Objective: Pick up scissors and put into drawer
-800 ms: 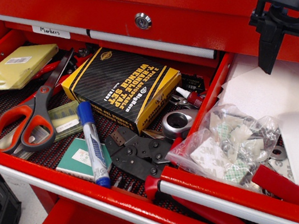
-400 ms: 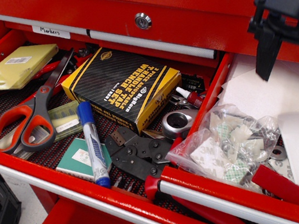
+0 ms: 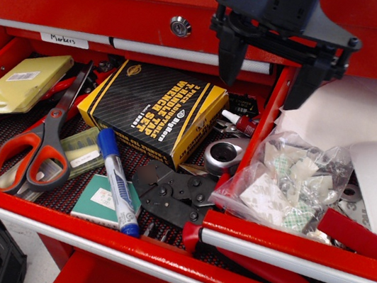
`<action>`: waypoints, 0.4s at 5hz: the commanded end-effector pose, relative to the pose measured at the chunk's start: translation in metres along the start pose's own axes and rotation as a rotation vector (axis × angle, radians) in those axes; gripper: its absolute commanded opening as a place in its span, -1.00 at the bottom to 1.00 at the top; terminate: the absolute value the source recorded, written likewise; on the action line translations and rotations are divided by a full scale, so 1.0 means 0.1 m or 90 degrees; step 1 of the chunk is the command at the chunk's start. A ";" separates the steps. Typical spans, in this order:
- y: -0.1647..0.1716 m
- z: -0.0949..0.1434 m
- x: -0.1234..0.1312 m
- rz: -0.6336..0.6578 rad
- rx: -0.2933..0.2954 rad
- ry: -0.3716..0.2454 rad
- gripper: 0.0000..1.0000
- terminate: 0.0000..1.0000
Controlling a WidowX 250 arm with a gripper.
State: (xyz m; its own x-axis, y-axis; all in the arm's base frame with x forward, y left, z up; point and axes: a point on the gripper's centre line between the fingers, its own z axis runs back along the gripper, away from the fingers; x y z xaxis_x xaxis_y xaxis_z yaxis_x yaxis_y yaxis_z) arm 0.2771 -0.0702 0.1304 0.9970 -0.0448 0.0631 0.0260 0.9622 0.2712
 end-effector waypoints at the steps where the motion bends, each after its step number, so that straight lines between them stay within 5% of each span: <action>1: 0.71 -0.16 -0.10 0.014 0.006 -0.001 1.00 -1.00; 2: 1.02 -0.39 -0.23 0.034 0.028 -0.046 1.00 -1.00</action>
State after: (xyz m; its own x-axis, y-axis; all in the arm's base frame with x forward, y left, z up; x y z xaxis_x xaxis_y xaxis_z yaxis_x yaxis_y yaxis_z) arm 0.2546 0.0478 0.1013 0.9907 -0.0027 0.1361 -0.0410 0.9476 0.3169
